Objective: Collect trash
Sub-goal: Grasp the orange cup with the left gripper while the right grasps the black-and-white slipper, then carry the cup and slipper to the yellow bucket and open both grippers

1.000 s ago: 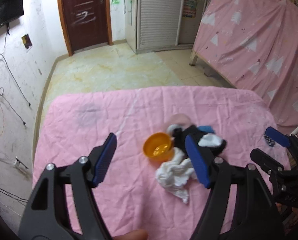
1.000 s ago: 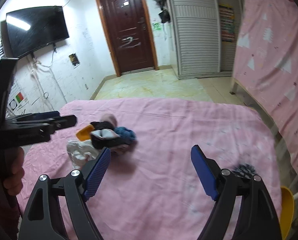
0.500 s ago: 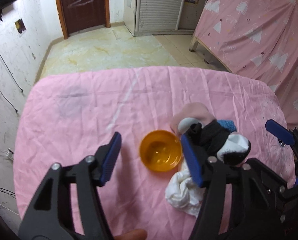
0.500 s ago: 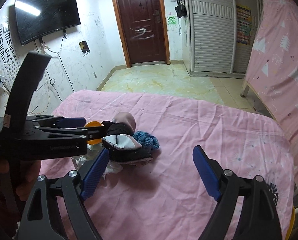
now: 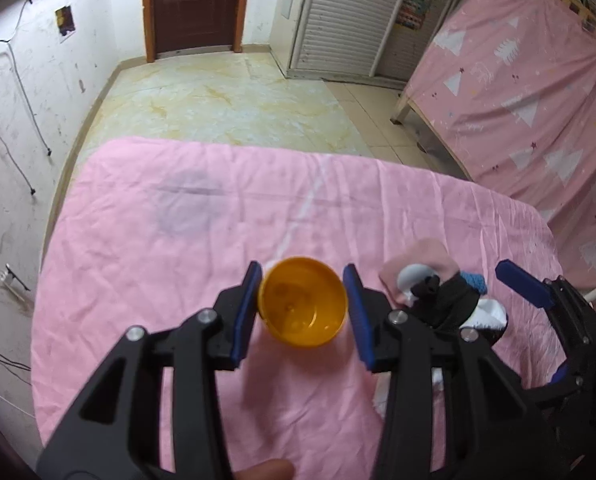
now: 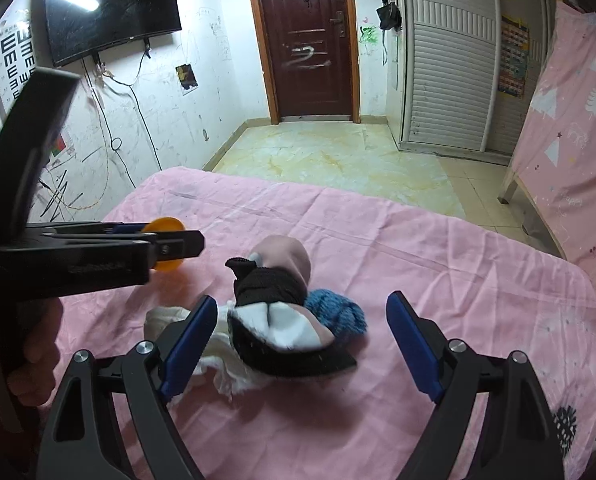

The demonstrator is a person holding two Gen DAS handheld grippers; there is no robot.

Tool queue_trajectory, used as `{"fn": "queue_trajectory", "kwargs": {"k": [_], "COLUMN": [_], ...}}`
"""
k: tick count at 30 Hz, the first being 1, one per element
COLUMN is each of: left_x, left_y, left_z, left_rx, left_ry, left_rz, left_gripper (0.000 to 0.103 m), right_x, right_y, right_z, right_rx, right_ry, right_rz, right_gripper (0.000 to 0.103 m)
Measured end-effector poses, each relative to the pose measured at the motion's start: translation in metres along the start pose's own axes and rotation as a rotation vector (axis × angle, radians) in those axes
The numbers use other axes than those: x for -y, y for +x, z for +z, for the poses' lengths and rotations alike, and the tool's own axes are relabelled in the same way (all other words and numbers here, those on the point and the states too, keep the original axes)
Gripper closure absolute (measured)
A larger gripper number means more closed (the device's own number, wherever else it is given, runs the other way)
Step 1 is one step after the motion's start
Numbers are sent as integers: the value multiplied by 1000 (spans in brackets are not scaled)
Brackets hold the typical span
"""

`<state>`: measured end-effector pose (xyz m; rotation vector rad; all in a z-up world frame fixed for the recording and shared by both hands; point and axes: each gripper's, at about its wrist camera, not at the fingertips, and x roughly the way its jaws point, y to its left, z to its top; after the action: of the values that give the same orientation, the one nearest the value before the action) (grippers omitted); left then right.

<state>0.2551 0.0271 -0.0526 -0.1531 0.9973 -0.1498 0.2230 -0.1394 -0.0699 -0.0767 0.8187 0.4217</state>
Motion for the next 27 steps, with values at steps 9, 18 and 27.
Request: {"fn": "queue_trajectory", "kwargs": {"k": [9,18,27], "left_x": [-5,4,18], "left_y": [-9,-22,-31], "left_z": [-4,-12,-18], "left_rx": [4,18,26], "left_ry": [-12,-4,17], "left_rz": [15,24,27], "left_gripper": [63,63,63], "right_x": [-4,5,2], "right_y": [7,-38,-35], "right_z": [2,-7,-15], "right_rx": [-17,62,14], "right_ry": [6,31,23], "right_rz": [-21,0,50], "right_gripper": [56,80,80]}}
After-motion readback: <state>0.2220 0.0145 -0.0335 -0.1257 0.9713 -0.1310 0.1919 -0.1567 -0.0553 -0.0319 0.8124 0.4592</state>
